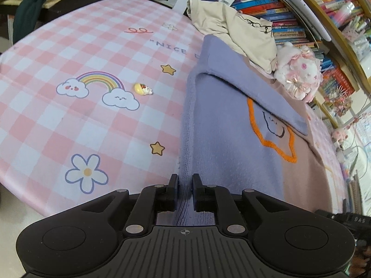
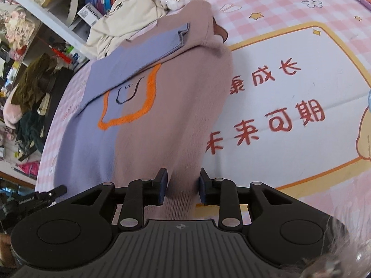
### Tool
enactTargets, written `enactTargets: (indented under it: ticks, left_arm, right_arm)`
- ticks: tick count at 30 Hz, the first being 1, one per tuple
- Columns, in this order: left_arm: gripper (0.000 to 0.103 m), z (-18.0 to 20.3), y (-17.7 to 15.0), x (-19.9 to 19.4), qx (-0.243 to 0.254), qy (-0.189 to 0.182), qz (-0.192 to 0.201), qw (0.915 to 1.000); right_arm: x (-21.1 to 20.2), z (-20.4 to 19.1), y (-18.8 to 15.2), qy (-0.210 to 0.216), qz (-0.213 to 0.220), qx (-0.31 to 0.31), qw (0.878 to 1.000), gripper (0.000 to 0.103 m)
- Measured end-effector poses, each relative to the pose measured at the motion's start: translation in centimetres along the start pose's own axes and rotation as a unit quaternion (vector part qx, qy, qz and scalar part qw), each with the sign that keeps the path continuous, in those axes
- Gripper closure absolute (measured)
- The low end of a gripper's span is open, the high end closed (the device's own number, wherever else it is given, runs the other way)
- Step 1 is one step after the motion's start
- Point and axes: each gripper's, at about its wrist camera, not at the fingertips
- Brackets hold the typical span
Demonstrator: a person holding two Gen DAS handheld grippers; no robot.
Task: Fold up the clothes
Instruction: 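Hold the hem edge closed in both tools, adjusting the grip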
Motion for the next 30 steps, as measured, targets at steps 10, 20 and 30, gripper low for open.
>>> enactTargets:
  ticks: [10,20,30]
  left_arm:
    - [0.091,0.2,0.4,0.1,0.042,-0.006,-0.016,0.9990]
    - [0.098,2.1,1.7,-1.3,0.100,-0.017,0.002,0.9948]
    - [0.094,0.3,1.2,0.0,0.085,-0.032,-0.055,0.9944]
  right_arm:
    - [-0.4,0.2,-1.0,-0.021,0.022,0.011,0.999,0.087]
    - [-1.7,-0.8,-1.9,-0.043,0.062,0.005,0.997,0.091]
    - [-1.5,-0.1,-2.9,-0.051,0.061,0.037,0.996,0.083]
Point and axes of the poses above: each gripper's, at about its wrist camera, not at the fingertips, and x roughly the way its jaws point, z to its right, y to its top, and after that the axes turned 5 degrees about -y, right-handed
